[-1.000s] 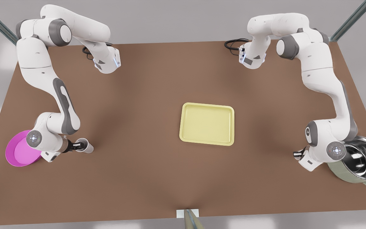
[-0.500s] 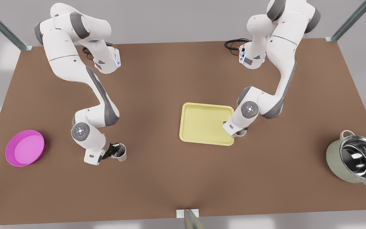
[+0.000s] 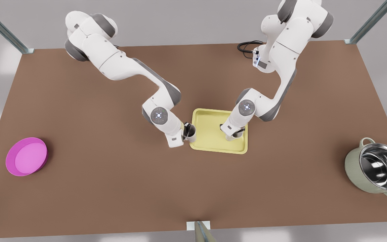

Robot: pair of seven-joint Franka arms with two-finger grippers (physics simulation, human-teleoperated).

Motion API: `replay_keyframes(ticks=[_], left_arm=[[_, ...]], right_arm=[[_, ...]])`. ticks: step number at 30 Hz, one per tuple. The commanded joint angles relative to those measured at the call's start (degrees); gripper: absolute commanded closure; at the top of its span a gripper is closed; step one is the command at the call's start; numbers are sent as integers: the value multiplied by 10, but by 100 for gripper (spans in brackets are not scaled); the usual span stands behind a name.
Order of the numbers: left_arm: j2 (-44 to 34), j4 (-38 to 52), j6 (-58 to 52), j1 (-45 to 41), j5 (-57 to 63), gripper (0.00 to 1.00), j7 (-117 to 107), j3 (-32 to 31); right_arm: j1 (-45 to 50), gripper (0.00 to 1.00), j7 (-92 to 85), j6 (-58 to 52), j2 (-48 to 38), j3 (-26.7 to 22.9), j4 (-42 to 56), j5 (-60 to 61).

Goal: Use both arms to respectively pick up the white IKEA cups from the middle-left and middle-right positions, then place the white IKEA cups onto the middle-middle tray, ensuring that the cups remain upright and do not tip over

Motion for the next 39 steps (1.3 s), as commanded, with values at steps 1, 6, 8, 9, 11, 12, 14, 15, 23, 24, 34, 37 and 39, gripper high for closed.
replay_keyframes(ticks=[1,6,8,9,11,12,14,15,23,24,34,37,39], left_arm=[[1,0,5,-1,3,40,-95,0],[-8,1,2,2,2,0,-130,0],[-16,2,-21,0,2,0,-146,-3],[-27,2,-35,0,0,0,-148,-3],[-50,5,-82,2,-9,0,-149,-15],[-66,16,-130,3,-26,0,-147,-16],[-90,143,-364,25,-41,0,-139,-25],[-79,237,-476,58,-40,0,-68,-24],[-135,330,-597,70,-65,0,236,160],[-134,332,-597,71,-68,0,238,160],[-122,348,-624,129,-117,0,243,163],[-122,347,-614,133,-121,0,260,159],[-117,345,-617,136,-128,0,263,156]], right_arm=[[11,79,8,22,10,0,5,0],[47,79,7,29,41,0,25,0],[55,79,5,35,55,0,27,0],[60,79,4,45,68,0,30,0],[67,79,5,58,76,0,29,0],[67,79,4,59,80,0,29,-1],[65,79,5,61,80,-1,27,-1],[65,44,7,61,80,-1,28,-1],[69,0,2,61,70,0,40,-6],[70,0,5,58,61,1,39,-6],[-111,0,72,-329,-55,-24,49,-26],[-120,0,112,-477,-65,-99,166,-94],[-112,0,123,-536,-121,-147,190,-98]])
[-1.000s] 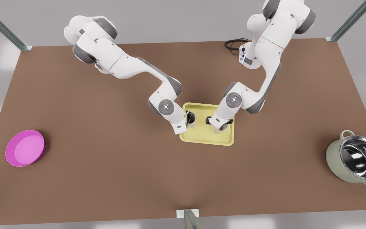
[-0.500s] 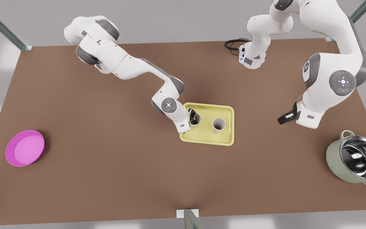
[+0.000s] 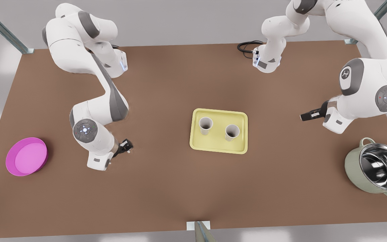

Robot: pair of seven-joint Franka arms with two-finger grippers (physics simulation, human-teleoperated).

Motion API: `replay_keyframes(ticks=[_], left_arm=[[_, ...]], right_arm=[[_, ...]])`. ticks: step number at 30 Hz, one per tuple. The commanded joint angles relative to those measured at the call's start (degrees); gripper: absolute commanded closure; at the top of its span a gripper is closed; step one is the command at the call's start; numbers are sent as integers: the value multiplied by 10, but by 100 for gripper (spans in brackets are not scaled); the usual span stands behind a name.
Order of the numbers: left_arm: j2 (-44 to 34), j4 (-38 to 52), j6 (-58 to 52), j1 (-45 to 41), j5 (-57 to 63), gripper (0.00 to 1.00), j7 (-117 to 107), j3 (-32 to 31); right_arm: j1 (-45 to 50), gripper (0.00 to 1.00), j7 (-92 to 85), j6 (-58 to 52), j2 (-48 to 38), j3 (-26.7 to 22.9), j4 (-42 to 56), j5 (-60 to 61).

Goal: Use both arms to respectively pick up the white IKEA cups from the middle-left and middle-right positions, then place the white IKEA cups onto the middle-middle tray, ensuring that the cups remain upright and do not tip over

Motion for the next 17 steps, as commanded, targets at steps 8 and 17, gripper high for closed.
replay_keyframes(ticks=[8,17], left_arm=[[16,-4,-6,4,-5,0,108,-2],[46,-2,-2,0,-4,0,106,-2]], right_arm=[[-17,0,69,-159,-161,-130,-71,66],[-17,0,69,-93,-197,-130,-143,69]])
